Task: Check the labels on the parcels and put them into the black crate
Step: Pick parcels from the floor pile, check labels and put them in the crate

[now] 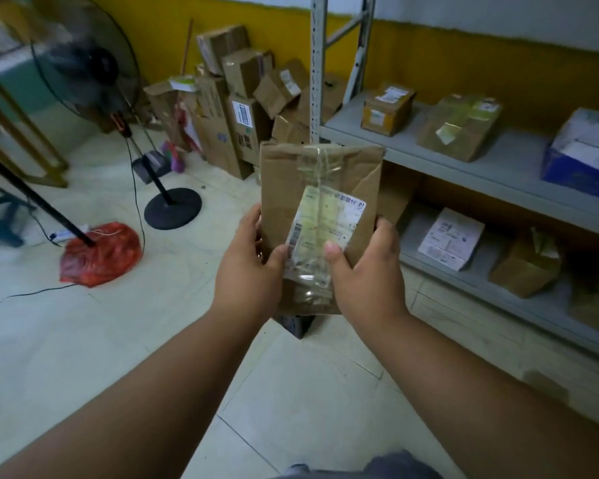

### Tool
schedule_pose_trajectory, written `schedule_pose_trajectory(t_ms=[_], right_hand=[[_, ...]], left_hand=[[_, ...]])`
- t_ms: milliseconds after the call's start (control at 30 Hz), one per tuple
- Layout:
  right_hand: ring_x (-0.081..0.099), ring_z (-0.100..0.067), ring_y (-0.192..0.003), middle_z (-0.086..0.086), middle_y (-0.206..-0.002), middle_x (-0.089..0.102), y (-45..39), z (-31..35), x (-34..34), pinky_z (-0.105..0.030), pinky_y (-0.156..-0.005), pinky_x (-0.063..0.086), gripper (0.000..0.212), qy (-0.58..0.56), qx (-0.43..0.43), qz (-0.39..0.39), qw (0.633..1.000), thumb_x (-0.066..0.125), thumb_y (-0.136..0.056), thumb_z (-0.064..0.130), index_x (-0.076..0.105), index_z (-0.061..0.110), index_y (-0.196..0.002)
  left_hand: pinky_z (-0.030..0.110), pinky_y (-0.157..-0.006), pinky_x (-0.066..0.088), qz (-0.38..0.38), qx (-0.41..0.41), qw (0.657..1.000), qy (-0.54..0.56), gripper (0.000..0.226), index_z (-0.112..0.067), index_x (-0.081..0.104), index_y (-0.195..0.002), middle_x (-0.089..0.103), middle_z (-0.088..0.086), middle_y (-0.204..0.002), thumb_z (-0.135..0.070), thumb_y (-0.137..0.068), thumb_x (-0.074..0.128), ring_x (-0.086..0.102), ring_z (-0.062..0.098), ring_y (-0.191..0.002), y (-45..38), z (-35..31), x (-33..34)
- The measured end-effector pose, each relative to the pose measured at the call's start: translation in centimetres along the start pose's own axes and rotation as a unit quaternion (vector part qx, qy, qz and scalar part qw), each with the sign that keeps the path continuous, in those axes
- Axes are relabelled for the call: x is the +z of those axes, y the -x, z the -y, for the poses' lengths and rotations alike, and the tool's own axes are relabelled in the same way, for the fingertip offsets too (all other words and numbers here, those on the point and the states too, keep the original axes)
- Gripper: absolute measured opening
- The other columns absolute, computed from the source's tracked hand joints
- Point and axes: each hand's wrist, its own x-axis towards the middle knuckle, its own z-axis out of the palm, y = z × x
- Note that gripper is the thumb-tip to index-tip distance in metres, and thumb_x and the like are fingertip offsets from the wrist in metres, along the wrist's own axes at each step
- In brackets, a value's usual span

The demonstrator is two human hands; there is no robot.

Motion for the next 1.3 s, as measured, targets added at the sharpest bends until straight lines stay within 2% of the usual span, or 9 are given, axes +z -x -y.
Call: schedule_pose_trajectory(t_ms=[200,267,367,433,600,733,1000,1133,1300], right_hand=[[0.055,-0.017,-0.116,-0.002,-0.143,0.042,-4.4,1.7,5.2,-0.032,-0.082,0.054,0.065,0.018,-0.013,0.023,0.999,0.06,-0.096,0.037,0.026,0.019,-0.149],[0.055,-0.016,-0.114,-0.003,-0.142,0.043,-6.4,1.4,7.1,-0.029,-0.08,0.052,0.062,0.019,-0.008,0.029,0.999,0.059,-0.097,0.035,0.028,0.018,-0.148],[0.053,-0.011,-0.11,-0.003,-0.14,0.045,-10.1,1.0,10.2,-0.02,-0.076,0.047,0.058,0.02,-0.007,0.04,0.999,0.058,-0.098,0.033,0.031,0.017,-0.147],[0.058,-0.017,-0.112,-0.004,-0.138,0.048,-13.1,1.1,12.5,-0.027,-0.079,0.052,0.054,0.021,-0.01,0.057,0.998,0.055,-0.099,0.033,0.033,0.017,-0.144],[0.055,-0.024,-0.12,-0.006,-0.14,0.051,-20.1,2.3,17.6,-0.044,-0.093,0.053,0.049,0.04,-0.016,0.089,0.995,0.05,-0.1,0.037,0.038,0.015,-0.142],[0.052,-0.022,-0.123,-0.005,-0.138,0.051,-23.5,2.7,21.4,-0.034,-0.093,0.048,0.047,0.06,-0.003,0.078,0.995,0.046,-0.102,0.035,0.04,0.014,-0.143],[0.054,-0.025,-0.119,-0.008,-0.138,0.049,-29.5,2.5,31.8,-0.034,-0.095,0.048,0.045,0.122,0.082,-0.001,0.989,0.042,-0.103,0.032,0.044,0.013,-0.144],[0.056,-0.025,-0.11,-0.01,-0.129,0.051,-31.7,1.7,36.5,-0.028,-0.083,0.044,0.04,0.152,0.166,-0.035,0.974,0.046,-0.103,0.031,0.048,0.008,-0.136],[0.054,-0.025,-0.121,-0.009,-0.137,0.049,-33.4,-1.8,40.2,-0.033,-0.098,0.043,0.049,0.167,0.238,-0.061,0.955,0.05,-0.102,0.027,0.038,0.013,-0.148]], left_hand=[[0.014,-0.068,0.046,-0.002,-0.02,1.0,0.016,0.064,-0.049,0.034,-0.143,0.055,-0.031,-0.112,-0.012,-0.097,0.057,0.054,-0.026,-0.08,-6.3,1.7,-2.2],[0.014,-0.066,0.045,-0.002,-0.026,1.0,0.013,0.062,-0.05,0.034,-0.143,0.055,-0.028,-0.12,-0.012,-0.098,0.055,0.056,-0.024,-0.081,-8.8,2.2,-2.3],[0.026,-0.078,0.054,0.003,-0.029,1.0,-0.007,0.063,-0.052,0.033,-0.142,0.056,-0.023,-0.131,-0.01,-0.099,0.051,0.059,-0.01,-0.095,-13.1,3.1,-2.4],[0.036,-0.09,0.055,0.005,-0.034,0.999,-0.024,0.064,-0.052,0.032,-0.143,0.055,-0.02,-0.134,-0.009,-0.099,0.05,0.059,0.001,-0.107,-16.4,3.4,-2.7],[0.04,-0.092,0.055,0.001,-0.047,0.997,-0.055,0.064,-0.048,0.034,-0.145,0.058,-0.015,-0.128,-0.009,-0.098,0.051,0.06,0.007,-0.11,-24.5,4.1,-4.4],[0.043,-0.088,0.057,0.028,-0.041,0.996,-0.079,0.061,-0.053,0.038,-0.139,0.059,-0.009,-0.123,-0.013,-0.096,0.053,0.064,0.01,-0.105,-30.5,6.3,-5.4],[0.046,-0.09,0.056,0.166,-0.004,0.98,-0.114,0.061,-0.059,0.033,-0.138,0.058,-0.008,-0.126,-0.018,-0.096,0.052,0.064,0.015,-0.108,-44.9,12.2,-6.3],[0.032,-0.086,0.05,0.256,-0.009,0.962,-0.091,0.048,-0.049,0.04,-0.139,0.059,-0.024,-0.106,-0.022,-0.101,0.048,0.061,0.009,-0.102,-51.0,14.7,-5.7],[0.039,-0.096,0.051,0.319,-0.063,0.944,-0.058,0.045,-0.05,0.038,-0.143,0.061,-0.014,-0.123,-0.031,-0.103,0.042,0.06,0.014,-0.108,-55.1,19.8,-1.6]])
